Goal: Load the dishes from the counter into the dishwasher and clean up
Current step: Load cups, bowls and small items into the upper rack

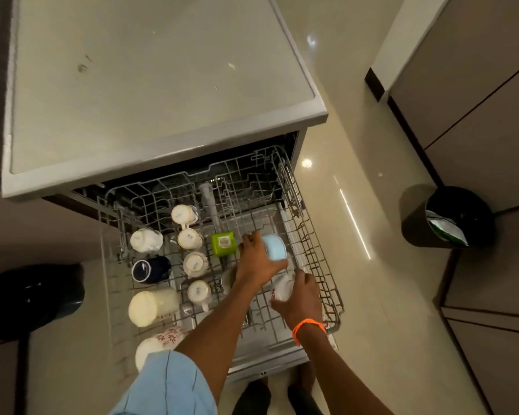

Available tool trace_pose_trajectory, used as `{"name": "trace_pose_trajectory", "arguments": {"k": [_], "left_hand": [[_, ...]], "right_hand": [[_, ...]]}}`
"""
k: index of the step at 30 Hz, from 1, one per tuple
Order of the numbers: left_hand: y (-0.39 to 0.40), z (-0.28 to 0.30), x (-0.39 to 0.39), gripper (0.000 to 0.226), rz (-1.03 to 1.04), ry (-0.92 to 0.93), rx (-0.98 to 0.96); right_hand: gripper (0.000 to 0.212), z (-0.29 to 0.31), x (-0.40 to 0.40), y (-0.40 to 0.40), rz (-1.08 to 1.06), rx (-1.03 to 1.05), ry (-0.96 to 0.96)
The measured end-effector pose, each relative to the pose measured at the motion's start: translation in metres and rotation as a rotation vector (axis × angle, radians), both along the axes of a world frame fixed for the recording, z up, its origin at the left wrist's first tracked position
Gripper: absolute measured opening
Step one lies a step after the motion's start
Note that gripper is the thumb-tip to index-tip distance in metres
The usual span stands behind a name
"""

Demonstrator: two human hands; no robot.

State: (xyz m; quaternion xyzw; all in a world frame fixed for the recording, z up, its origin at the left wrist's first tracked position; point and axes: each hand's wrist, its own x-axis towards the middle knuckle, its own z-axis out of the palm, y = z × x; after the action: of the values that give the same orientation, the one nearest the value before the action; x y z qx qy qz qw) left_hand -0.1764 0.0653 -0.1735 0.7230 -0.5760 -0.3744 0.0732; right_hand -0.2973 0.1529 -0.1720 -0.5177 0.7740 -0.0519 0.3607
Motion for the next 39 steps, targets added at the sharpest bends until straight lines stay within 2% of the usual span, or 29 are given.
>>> {"name": "trace_pose_trajectory", "arguments": {"k": [4, 8, 13, 22, 23, 27, 31, 36, 39], "left_hand": [[-0.007, -0.031, -0.01, 0.104, -0.039, -0.043, -0.022], [-0.014, -0.041, -0.016, 0.103, -0.047, -0.058, -0.051], [-0.022, -0.05, -0.014, 0.104, -0.071, -0.106, -0.071], [-0.015, -0.044, -0.008, 0.092, -0.064, -0.024, -0.1], [0.003, -0.033, 0.007, 0.091, -0.023, -0.021, -0.111], [0.027, -0.022, 0.02, 0.079, 0.068, 0.025, -0.172], [0.047, -0.017, 0.02, 0.056, 0.222, 0.122, -0.188], [0.114, -0.011, 0.039, 0.03, 0.413, 0.176, -0.122], [0.153, 0.001, 0.046, 0.014, 0.53, 0.253, -0.093]], "right_hand": [[0.089, -0.03, 0.003, 0.011, 0.115, -0.024, 0.144], [0.086, -0.041, 0.002, 0.014, 0.171, -0.068, 0.208], [0.09, -0.044, 0.001, 0.012, 0.219, -0.071, 0.164], [0.087, -0.045, -0.005, 0.006, 0.204, -0.072, 0.138], [0.087, -0.03, 0.004, 0.018, 0.229, -0.075, 0.127], [0.081, -0.023, 0.005, 0.031, 0.202, -0.124, 0.135], [0.069, -0.022, 0.003, 0.035, 0.119, -0.164, 0.118], [0.056, 0.003, 0.036, 0.071, 0.168, -0.19, 0.088], [0.038, 0.01, 0.053, 0.095, 0.04, -0.185, -0.061]]}}
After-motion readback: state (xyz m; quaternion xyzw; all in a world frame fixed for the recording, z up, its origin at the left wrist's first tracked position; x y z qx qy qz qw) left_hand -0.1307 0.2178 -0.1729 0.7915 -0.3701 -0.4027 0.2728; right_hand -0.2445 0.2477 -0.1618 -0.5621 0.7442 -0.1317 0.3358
